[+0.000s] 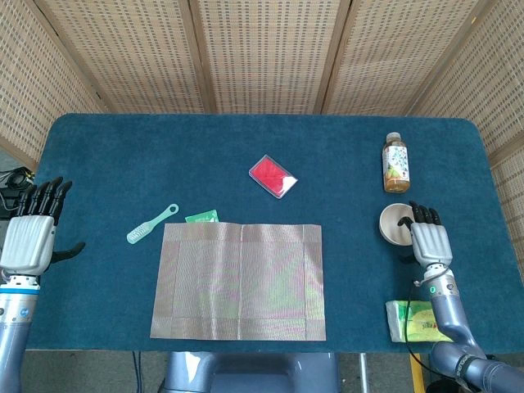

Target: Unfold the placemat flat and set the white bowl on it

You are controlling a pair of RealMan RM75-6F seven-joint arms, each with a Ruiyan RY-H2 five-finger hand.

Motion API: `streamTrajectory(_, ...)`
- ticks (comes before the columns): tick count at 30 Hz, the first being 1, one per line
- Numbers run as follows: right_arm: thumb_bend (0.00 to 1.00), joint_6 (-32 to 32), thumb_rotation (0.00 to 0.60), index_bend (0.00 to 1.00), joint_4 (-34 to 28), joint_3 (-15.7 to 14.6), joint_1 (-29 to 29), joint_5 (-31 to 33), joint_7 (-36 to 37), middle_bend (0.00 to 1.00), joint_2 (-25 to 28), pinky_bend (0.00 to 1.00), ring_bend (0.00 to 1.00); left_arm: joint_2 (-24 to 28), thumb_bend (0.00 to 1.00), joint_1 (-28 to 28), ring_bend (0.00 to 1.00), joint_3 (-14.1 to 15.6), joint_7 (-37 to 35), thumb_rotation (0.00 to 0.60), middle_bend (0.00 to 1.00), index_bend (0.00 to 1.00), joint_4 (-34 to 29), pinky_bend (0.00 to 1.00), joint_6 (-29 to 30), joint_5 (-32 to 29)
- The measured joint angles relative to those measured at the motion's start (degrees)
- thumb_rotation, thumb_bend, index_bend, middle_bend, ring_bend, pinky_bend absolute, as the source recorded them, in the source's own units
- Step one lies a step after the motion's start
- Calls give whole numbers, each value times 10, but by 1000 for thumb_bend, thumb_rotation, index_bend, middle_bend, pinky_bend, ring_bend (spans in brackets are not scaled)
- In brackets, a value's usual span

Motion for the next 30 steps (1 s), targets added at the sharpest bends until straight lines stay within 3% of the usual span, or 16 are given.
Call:
streamTrajectory(5, 236, -10, 600, 471, 27, 0, 7, 8, 3, 0, -18, 0, 0, 1, 0, 2, 0, -3, -5, 600, 0, 0, 1, 0, -3, 1)
streamTrajectory(9, 394, -12, 600, 609, 46, 0, 9, 7, 14, 0, -32, 0, 0, 2, 0, 3, 0, -6, -9, 600, 0, 0, -1, 0, -7, -3)
streamTrajectory(12, 456, -10, 600, 699, 58, 0, 10, 3, 20, 0, -41, 0, 0, 2, 0, 3, 0, -7, -8, 600, 0, 0, -2, 0, -8, -3)
streamTrajectory(16, 475, -2, 600, 762, 64, -1, 10, -9, 33, 0, -45, 0, 0, 2, 0, 4, 0, -8, -11, 600, 0, 0, -4, 0, -10, -1)
streamTrajectory(21, 482, 23, 600, 771, 51, -2, 5, -38, 57, 0, -39, 0, 0, 1, 0, 5, 0, -8, -11, 600, 0, 0, -4, 0, -13, 4)
streamTrajectory(30, 533, 46, 600, 769, -63, -17, 9, -111, 63, 0, 26, 0, 0, 0, 0, 3, 0, -11, -10, 600, 0, 0, -2, 0, -24, 0)
